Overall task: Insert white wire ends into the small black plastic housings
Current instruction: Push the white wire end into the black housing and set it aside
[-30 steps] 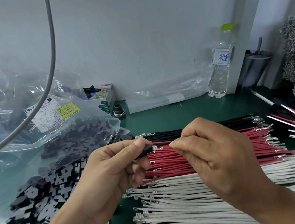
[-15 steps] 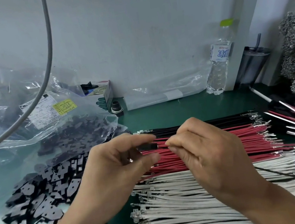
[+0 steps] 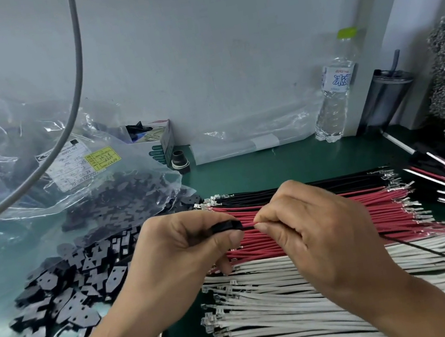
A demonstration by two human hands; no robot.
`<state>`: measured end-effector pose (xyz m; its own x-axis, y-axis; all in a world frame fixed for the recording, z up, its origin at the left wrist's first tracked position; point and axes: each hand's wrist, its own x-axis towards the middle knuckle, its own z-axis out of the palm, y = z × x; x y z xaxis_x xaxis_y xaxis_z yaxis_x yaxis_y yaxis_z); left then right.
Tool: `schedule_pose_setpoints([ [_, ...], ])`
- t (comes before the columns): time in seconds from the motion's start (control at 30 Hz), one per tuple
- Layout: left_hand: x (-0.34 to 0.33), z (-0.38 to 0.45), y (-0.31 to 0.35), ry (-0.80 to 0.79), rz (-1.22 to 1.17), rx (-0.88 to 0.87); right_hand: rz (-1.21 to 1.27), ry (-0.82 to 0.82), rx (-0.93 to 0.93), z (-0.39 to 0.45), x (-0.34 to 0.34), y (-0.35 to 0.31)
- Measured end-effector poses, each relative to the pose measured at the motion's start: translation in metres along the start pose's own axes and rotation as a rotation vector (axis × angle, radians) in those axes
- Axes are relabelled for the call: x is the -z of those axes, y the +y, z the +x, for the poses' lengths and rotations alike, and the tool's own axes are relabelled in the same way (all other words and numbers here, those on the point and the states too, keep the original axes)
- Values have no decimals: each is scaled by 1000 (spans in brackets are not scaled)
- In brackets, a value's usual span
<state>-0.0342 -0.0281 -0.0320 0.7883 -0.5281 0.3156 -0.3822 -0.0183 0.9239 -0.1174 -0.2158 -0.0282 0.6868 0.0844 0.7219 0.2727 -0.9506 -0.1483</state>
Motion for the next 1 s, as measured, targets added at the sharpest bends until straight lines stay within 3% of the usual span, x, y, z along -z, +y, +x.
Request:
schedule_pose_setpoints([
  [0.13,-2,0,-5,83,34,-13,-77,-25,20,5,16,-2],
  [0.3,-1,0,-9,150,80,-40,50,-556,-43,-5,12,-12],
  [0.5,-1,2,-12,154,107,-40,125,-604,-124,-4,9,-13],
  [0.87,0,2,-12,157,97,-20,33,-616,-83,-3,10,-20],
  [1.0,3,3,-13,159,47,10,91,-530,-193,-1,14,-9],
])
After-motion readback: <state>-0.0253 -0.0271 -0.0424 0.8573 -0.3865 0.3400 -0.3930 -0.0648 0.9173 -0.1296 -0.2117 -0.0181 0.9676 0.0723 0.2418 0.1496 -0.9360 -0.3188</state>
